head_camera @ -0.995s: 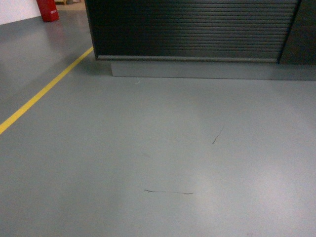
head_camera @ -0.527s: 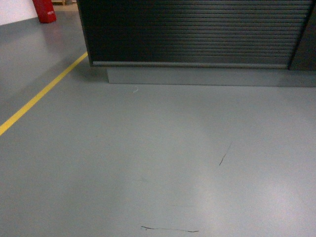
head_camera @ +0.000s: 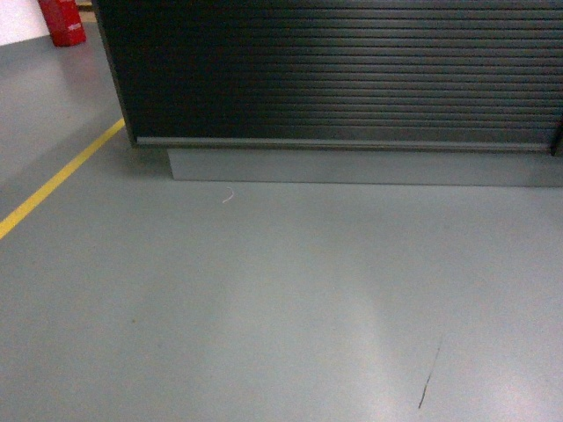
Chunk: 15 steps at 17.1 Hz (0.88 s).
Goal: Place dark red mango on scale at checkout
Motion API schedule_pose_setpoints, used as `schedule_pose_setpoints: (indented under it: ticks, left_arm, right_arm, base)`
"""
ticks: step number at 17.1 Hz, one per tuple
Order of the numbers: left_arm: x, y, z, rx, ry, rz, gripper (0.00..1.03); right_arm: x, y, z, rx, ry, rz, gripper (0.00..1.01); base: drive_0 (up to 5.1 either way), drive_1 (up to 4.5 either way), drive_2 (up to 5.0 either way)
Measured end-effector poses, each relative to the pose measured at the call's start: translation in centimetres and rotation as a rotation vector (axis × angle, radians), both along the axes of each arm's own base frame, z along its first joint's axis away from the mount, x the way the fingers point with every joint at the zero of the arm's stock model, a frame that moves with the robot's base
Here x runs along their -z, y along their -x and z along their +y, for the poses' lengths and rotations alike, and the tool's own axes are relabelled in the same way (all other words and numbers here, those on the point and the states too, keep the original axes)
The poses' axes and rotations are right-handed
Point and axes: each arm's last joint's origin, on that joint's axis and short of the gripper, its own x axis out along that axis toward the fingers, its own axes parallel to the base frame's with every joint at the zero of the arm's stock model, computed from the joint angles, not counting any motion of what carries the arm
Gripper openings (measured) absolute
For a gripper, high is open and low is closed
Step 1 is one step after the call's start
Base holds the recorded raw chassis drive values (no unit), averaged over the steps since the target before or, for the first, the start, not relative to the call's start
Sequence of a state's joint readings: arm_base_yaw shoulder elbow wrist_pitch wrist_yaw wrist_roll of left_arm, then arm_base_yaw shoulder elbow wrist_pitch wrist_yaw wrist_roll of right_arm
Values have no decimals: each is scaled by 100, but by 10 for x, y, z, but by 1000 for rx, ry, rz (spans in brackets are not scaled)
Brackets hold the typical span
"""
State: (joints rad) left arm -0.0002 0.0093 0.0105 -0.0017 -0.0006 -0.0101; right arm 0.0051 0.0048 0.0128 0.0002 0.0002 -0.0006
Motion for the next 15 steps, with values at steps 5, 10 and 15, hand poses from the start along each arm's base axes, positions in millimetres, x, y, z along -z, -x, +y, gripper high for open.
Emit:
schedule_pose_setpoints:
  ticks: [5,10,15]
  left_arm:
    - [1,0,0,0,0,6,98]
    - [0,0,0,0,0,3,98]
    - [0,0,0,0,0,3,98]
  right_arm:
    - [1,0,0,0,0,6,98]
    - [0,0,0,0,0,5,98]
    - [0,0,0,0,0,4,98]
  base:
    - [13,428,-402]
    - [12,427,-403]
    - [6,421,-409]
